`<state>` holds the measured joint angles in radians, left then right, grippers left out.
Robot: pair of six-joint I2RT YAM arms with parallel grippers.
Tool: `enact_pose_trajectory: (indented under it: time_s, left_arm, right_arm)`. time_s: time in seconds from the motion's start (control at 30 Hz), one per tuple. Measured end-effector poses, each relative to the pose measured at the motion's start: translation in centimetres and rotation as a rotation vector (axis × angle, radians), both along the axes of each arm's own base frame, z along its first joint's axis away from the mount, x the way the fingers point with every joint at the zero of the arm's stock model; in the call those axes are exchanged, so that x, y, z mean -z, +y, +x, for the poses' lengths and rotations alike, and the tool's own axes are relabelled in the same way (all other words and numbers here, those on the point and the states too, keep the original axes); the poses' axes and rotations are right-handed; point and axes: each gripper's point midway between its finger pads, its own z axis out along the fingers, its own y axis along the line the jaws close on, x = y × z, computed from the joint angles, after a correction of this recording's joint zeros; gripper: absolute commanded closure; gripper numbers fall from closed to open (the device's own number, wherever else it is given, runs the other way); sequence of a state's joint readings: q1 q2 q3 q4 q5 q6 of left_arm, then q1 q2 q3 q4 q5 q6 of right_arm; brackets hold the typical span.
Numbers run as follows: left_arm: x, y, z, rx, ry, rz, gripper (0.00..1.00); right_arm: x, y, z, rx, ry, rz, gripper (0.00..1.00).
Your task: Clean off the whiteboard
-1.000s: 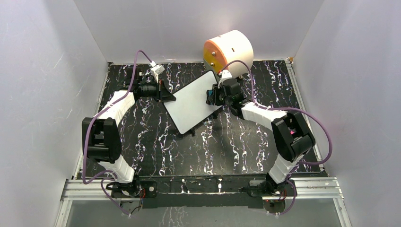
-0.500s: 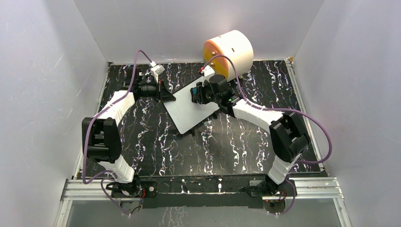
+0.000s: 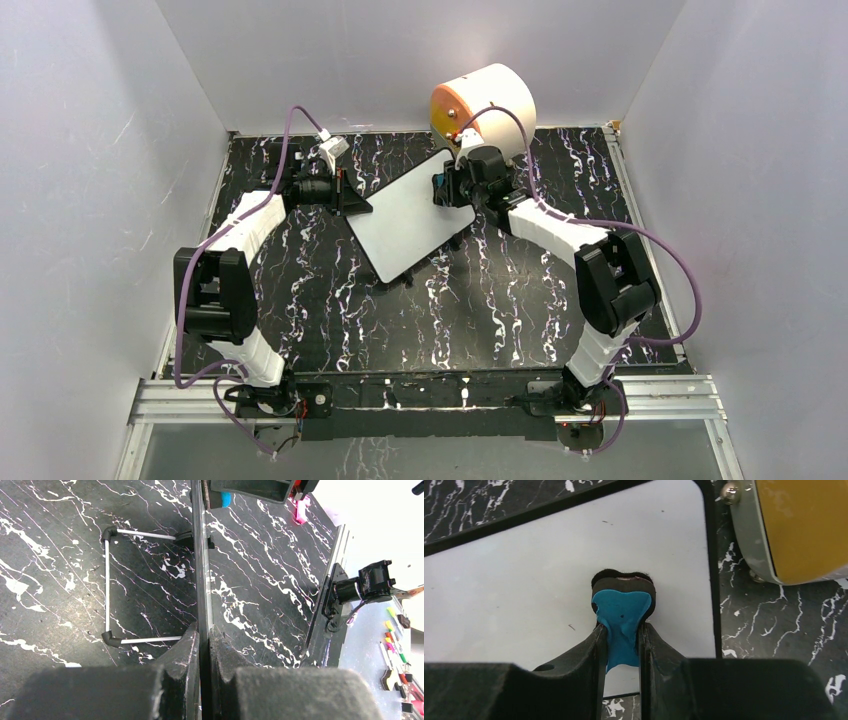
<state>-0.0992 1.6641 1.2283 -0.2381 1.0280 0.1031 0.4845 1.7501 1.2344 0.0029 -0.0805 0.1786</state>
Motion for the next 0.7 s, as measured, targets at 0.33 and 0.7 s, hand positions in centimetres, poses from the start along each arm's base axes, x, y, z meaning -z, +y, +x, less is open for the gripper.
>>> enact_pose_trajectory:
  time_s: [0.33,0.7]
  left_arm:
    - [0.0,0.0,0.0,-0.003,0.006,0.002,1.0]
    - [-0.2,-0.2,-0.2,0.021,-0.007,-0.011,1.0]
  right_arm:
    - [0.6,0.6,-0.6,0.032,-0.061,-0.031,0.82]
    - [8.1,5.4,-11.7,-0.123,-0.002,-0.108,0.81]
